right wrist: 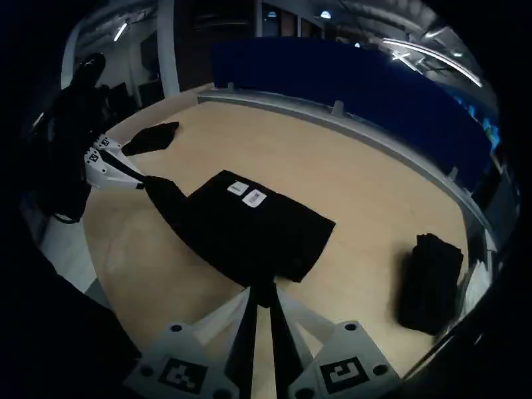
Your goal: Fold towel
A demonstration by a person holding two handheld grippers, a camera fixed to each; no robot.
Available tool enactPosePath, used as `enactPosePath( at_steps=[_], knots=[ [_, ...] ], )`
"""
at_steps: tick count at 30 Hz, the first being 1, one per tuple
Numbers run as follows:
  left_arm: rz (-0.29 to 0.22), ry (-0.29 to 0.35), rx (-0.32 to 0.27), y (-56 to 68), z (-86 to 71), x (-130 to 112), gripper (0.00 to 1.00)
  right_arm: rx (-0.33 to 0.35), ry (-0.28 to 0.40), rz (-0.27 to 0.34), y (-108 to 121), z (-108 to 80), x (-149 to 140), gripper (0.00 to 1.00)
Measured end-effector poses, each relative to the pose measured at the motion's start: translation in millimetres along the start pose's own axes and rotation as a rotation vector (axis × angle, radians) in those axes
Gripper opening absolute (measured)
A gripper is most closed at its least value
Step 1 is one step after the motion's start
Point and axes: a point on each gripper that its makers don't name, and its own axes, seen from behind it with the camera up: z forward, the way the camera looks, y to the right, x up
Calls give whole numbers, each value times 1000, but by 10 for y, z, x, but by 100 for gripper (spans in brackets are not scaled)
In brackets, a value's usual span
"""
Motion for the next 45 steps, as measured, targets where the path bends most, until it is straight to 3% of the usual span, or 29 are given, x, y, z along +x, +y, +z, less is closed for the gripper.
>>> enactPosePath(
  at_steps=[9, 20, 29, 38, 45],
  knots=[
    [-34, -1, 26, -254, 230, 222, 10, -17, -12, 2, 275, 302, 242, 12],
    [-3, -40, 72, -559, 671, 422, 10, -21, -42, 55, 628, 794, 383, 12],
    [14, -85, 75, -657, 1014, 397, 10, -32, -81, 79, 771, 1058, 285, 12],
    [-4, -106, 77, -690, 1168, 304, 12, -34, -88, 109, 791, 1165, 205, 12],
    [7, -98, 118, -777, 1229, 308, 36, -83, -81, 99, 875, 1246, 207, 20]
  ],
)
